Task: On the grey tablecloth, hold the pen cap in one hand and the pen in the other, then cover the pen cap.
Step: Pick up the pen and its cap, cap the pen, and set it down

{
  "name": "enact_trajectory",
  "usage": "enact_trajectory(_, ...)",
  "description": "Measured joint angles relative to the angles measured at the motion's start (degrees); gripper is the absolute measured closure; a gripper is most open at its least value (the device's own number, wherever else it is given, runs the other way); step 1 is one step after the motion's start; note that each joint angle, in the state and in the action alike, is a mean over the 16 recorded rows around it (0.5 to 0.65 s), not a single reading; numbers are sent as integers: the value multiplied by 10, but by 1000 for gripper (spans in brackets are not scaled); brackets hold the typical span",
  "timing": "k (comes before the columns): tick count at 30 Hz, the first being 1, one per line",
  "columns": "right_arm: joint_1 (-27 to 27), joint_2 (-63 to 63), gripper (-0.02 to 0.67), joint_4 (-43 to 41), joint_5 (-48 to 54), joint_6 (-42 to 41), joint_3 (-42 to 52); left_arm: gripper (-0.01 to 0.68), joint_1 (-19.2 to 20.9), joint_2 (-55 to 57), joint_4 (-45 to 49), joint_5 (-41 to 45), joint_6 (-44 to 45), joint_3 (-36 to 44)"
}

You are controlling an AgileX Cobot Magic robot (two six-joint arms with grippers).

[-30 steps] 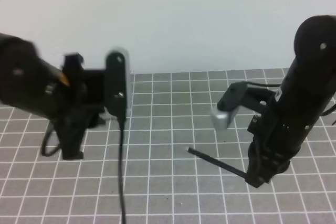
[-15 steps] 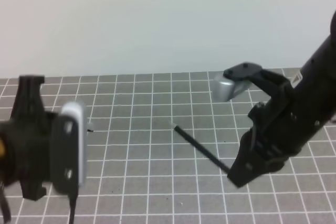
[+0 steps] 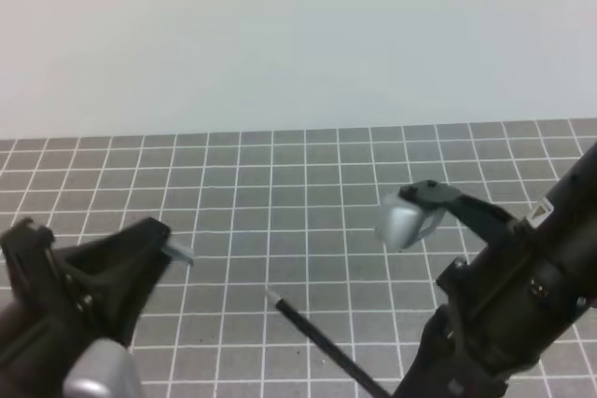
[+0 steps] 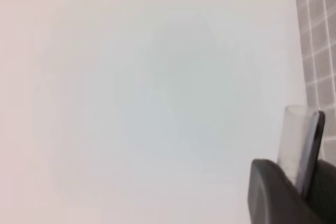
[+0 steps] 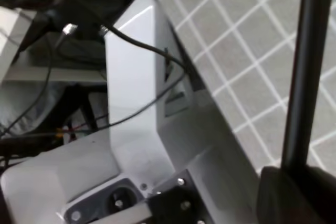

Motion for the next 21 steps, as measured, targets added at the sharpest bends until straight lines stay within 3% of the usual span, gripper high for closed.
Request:
enact_trajectory(6,24,-19,639,13,-11,4,6,672,-24,-13,19,8,-10,3)
enact_trajectory(21,37,-34,648,47,-26,1,6,667,-28,-14,87,27,-24,3)
